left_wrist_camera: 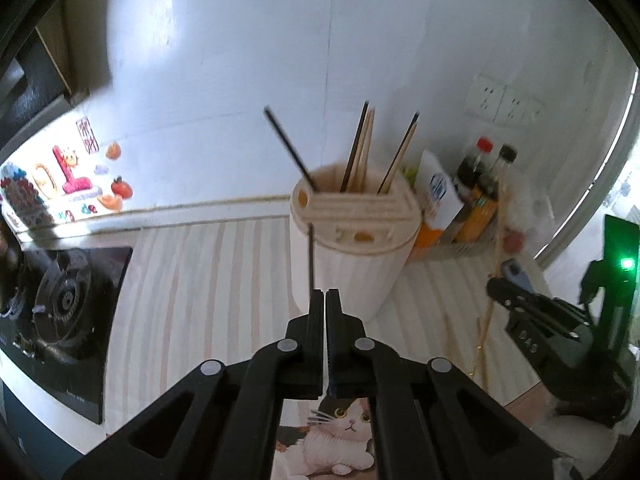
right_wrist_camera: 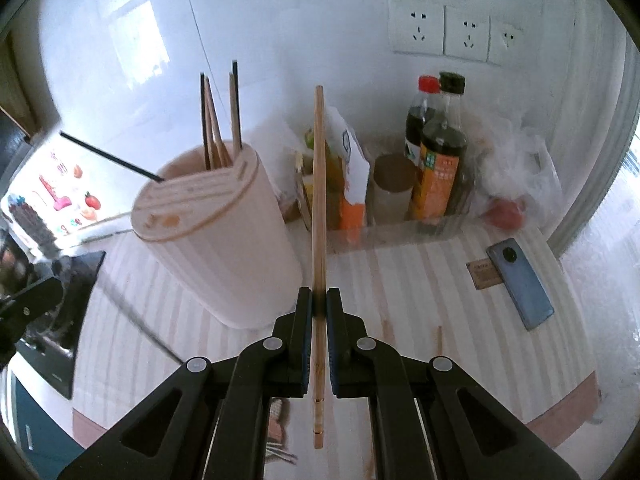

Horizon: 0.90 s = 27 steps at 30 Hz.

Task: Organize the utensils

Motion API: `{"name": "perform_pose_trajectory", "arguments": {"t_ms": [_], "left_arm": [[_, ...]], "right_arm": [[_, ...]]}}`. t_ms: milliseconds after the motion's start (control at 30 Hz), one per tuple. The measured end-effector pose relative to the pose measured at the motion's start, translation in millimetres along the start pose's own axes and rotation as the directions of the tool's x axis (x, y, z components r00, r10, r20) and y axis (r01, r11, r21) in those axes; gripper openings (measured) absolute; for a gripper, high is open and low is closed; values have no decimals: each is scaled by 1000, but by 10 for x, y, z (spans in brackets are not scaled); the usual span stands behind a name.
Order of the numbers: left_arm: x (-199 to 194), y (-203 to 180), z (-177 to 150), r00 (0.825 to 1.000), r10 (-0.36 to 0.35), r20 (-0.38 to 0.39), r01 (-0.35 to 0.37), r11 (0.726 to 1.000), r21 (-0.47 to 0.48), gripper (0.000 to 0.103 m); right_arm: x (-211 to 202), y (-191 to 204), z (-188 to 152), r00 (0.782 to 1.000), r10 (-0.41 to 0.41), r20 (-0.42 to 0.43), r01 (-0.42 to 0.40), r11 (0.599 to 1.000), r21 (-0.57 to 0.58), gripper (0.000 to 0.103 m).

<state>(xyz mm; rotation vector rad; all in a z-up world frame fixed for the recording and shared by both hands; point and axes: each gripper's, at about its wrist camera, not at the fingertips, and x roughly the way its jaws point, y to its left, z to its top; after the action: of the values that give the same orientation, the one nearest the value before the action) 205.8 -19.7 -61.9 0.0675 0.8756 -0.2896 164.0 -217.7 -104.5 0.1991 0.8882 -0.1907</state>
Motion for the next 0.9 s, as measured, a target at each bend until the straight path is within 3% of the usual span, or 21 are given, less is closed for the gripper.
{"name": "perform_pose_trajectory", "arguments": {"t_ms": [167,300,400,533,733,900], "left_arm": [[132,128,-25,997,-59,-57,55,997,-62,5],[536,382,-245,982,-78,-170,48,984,-172,25],[897,681,-469,963,-85,-254,11,960,-280,30],[1397,1011,-680,933,-116,-340,-40,907,-419,30],[1999,898,-831,897,-151,-415,-58,892,-449,30],[2373,657,-902,876,-72,-476,-116,928,-354,28]], "right_arm": [[47,23,37,998,25,-59,-25,1000,8,7],[255,19,-109,989,23,-146,-21,1000,11,7],[543,-36,-305,967,24,-254,-14,999,42,7],[980,-112,-544,925,10,-380,24,996,85,7],[1439,-88,-698,883,-82,-462,111,993,37,7],[1644,-30,-733,862,-134,-488,152,988,-3,7]]}}
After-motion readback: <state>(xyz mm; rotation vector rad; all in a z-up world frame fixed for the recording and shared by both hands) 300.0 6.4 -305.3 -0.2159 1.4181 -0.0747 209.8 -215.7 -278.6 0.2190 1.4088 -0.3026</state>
